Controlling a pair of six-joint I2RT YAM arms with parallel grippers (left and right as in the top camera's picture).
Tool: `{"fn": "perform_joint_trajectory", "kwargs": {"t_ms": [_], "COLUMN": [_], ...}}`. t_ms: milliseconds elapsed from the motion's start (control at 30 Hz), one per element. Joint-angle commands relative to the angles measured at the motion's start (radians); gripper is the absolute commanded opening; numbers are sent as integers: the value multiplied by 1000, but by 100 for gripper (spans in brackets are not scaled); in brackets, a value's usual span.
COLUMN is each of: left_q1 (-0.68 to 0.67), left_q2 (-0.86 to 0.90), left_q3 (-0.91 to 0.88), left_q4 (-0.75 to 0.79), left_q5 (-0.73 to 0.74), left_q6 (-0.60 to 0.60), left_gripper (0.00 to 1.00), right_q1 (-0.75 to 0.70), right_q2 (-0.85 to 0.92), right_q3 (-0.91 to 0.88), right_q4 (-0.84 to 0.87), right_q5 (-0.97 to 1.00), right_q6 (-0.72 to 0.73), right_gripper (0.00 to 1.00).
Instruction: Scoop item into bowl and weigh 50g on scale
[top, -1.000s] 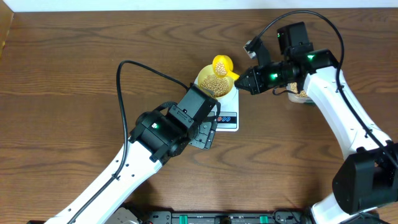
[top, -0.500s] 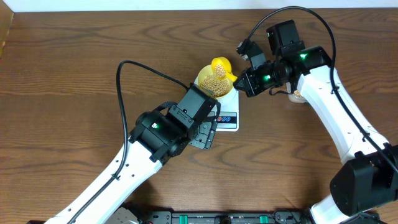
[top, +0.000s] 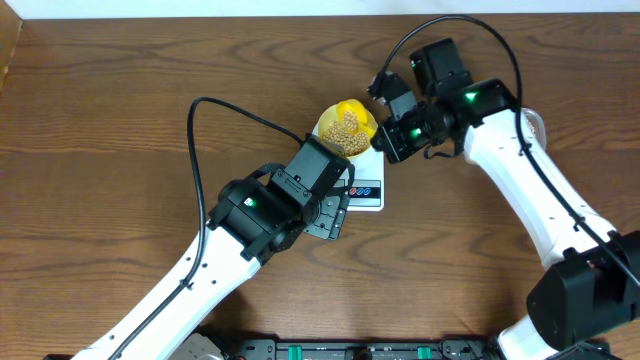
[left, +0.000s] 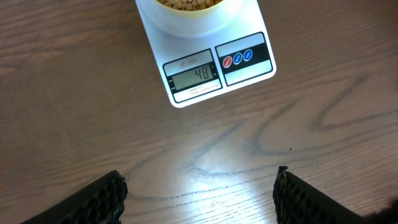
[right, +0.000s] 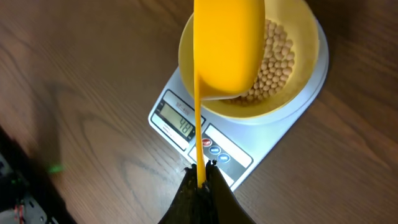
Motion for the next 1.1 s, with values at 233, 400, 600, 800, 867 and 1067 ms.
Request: {"fn": "perform_joint_trajectory", "kwargs": {"t_ms": [233,400,600,800,867,1067], "left_q1": [2,2,2,2,2,2], "left_q2": [4,4,4,4,4,4], "left_q3": [19,19,19,19,19,19], "left_q4": [-2,-2,-2,-2,-2,-2], "left_q5": [1,1,1,1,1,1], "left_q6": [8,8,8,8,8,8], "left_gripper": [78,78,78,78,78,78], "right_q1": [47,58,68,86,88,88], "right_q2": [-25,-25,-25,-25,-26,-26], "right_q3": [21,21,21,21,22,21], "right_q4": [-9,-10,-13,-25,-26,-28], "right_q5": [114,148,158,212,212,213], "right_q6": [-14,-14,-14,-15,-14,-15], "right_gripper": [1,1,1,1,1,1]}}
